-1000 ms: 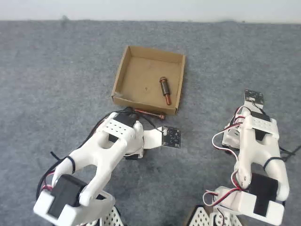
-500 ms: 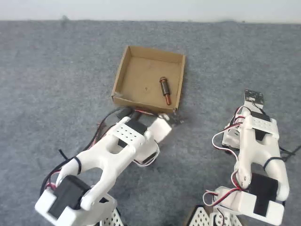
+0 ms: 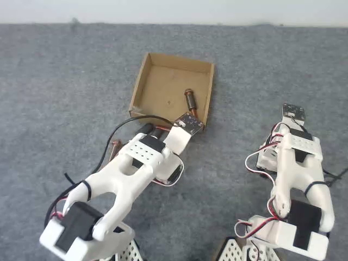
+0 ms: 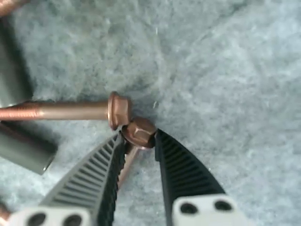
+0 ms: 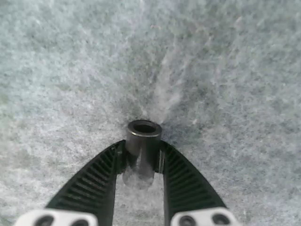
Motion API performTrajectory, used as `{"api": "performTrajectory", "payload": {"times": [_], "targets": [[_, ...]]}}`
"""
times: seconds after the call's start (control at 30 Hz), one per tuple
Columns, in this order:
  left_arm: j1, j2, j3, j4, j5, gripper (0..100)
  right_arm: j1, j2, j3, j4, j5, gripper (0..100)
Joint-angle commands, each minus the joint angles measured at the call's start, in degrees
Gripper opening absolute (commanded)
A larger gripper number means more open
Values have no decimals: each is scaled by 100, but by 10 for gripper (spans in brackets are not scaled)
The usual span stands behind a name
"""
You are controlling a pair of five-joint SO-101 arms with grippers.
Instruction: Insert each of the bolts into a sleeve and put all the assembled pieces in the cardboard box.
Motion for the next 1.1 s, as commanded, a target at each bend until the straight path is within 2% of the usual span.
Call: {"api": "performTrajectory", "payload": {"times": [0.0,0.2,0.37,0.5,0.63,0.83,1.07], "targets": [[-53,0,-13,-141,-79,42,57,-338,-26,-57,97,6],[-53,-9,-4,-132,-79,54,66,-338,-26,-48,97,6],[-88,-35,13,-44,-97,142,66,-338,-26,-48,97,6],[-70,-35,22,97,-756,138,66,-338,-26,-48,97,6],[-88,9,13,114,-1222,84,66,-338,-26,-48,97,6],[-97,88,-13,105,-1477,61,57,-338,-26,-48,97,6],[-97,976,-664,378,-1486,58,66,-338,-26,-48,97,6]]}}
